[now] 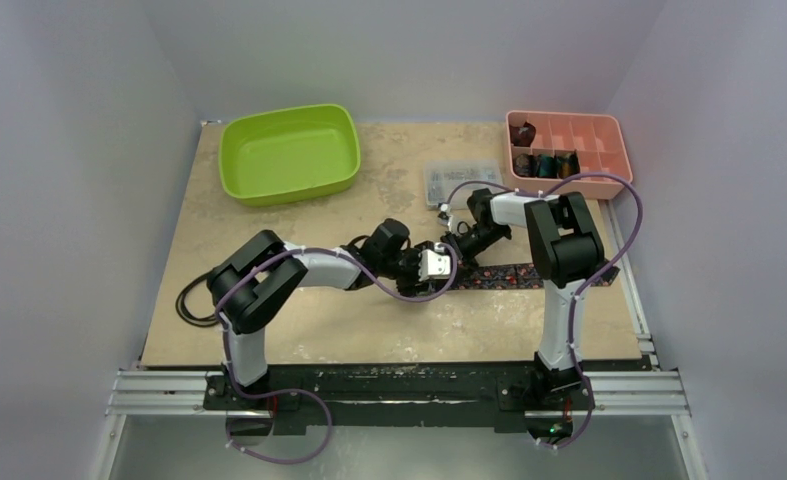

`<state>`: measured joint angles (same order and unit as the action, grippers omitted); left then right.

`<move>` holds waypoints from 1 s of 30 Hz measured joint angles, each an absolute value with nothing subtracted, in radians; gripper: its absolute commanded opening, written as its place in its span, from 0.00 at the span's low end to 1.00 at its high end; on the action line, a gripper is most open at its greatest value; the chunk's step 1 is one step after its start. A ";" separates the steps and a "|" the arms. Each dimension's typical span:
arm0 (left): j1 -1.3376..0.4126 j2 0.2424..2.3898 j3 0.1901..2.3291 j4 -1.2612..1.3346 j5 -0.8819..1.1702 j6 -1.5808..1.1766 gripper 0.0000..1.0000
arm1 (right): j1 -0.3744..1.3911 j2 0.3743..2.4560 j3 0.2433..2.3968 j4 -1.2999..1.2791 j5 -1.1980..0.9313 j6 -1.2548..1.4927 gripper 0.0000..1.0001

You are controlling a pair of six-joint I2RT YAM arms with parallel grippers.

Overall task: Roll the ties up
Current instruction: Roll the tie at the center of the board.

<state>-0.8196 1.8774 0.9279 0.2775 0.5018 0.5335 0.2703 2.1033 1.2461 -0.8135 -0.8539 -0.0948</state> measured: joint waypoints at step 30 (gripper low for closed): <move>-0.778 1.900 1.034 0.046 0.555 0.576 0.09 | 0.228 1.997 1.297 -0.802 -0.861 -0.141 0.21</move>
<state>-0.7780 1.8996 1.0340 0.0456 0.5552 0.5762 0.2276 1.9972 1.2972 -0.8021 -0.8608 -0.1406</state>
